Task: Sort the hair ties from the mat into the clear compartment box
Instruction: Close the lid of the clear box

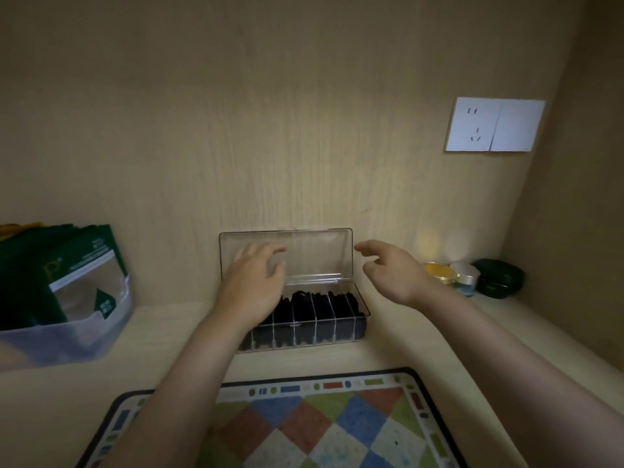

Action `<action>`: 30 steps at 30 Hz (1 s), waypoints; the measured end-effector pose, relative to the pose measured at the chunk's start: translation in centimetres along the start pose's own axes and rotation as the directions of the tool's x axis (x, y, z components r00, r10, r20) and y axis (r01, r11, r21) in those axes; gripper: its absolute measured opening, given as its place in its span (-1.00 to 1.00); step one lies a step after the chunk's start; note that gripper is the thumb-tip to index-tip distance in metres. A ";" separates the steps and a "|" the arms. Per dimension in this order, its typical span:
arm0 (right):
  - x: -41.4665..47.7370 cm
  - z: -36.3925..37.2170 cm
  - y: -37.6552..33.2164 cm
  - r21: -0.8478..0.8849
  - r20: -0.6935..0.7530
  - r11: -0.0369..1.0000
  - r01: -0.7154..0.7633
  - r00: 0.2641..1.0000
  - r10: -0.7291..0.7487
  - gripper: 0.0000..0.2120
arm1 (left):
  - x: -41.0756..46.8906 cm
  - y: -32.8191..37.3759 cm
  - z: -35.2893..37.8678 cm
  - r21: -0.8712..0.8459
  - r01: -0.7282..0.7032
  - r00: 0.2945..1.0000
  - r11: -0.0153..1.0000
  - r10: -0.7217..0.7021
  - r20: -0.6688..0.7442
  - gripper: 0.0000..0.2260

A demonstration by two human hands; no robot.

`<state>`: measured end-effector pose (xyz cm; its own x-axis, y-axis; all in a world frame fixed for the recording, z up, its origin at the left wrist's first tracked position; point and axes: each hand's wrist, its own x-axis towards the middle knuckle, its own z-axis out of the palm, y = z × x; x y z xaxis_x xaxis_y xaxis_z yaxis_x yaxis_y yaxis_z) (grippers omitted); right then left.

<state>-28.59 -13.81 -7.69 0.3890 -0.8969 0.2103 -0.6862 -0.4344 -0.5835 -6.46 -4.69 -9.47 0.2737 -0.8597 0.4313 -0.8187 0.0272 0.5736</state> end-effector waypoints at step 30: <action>-5.9 3.4 1.5 -0.177 -0.060 0.950 0.256 0.961 -0.270 -0.68 | -6.0 -8.0 -4.5 -0.048 -0.115 0.993 0.992 0.116 0.019 -0.67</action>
<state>-29.84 -8.88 -12.51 0.5222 -0.7493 0.4072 -0.6611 -0.6573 -0.3618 0.72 2.60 -13.52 0.1670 -0.8601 0.4820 -0.8196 0.1506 0.5528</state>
